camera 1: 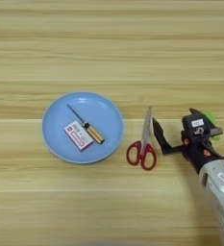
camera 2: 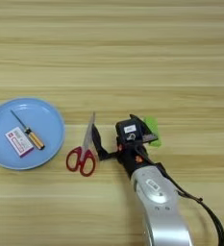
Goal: Move the objects on the table
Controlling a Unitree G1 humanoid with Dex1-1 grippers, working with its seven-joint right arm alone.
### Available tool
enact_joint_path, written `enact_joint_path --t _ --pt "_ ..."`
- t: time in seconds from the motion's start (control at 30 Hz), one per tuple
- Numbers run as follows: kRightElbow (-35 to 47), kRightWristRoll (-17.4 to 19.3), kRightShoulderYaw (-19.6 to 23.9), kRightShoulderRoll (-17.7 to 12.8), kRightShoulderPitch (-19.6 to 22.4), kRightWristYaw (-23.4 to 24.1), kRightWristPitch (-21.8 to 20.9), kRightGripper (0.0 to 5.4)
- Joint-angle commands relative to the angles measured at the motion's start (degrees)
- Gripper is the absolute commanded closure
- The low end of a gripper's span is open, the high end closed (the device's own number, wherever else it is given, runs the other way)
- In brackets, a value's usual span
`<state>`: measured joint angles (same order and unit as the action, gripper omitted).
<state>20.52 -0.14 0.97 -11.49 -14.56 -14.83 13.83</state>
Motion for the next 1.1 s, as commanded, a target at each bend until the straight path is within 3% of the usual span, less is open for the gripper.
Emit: enact_joint_path --t 0.03,0.2,0.5,1.1 --pt "5.2 0.3 -1.5 -1.5 -2.6 -1.6 -1.0 0.03" --pt "6.8 -0.7 -4.3 -2.5 -5.3 -3.8 -2.6 0.03" --pt "7.5 -2.5 -9.5 -2.7 -5.8 -5.1 -5.1 0.03" --pt "2.0 -6.2 -10.5 -3.3 -4.3 -4.4 -7.5 0.03"
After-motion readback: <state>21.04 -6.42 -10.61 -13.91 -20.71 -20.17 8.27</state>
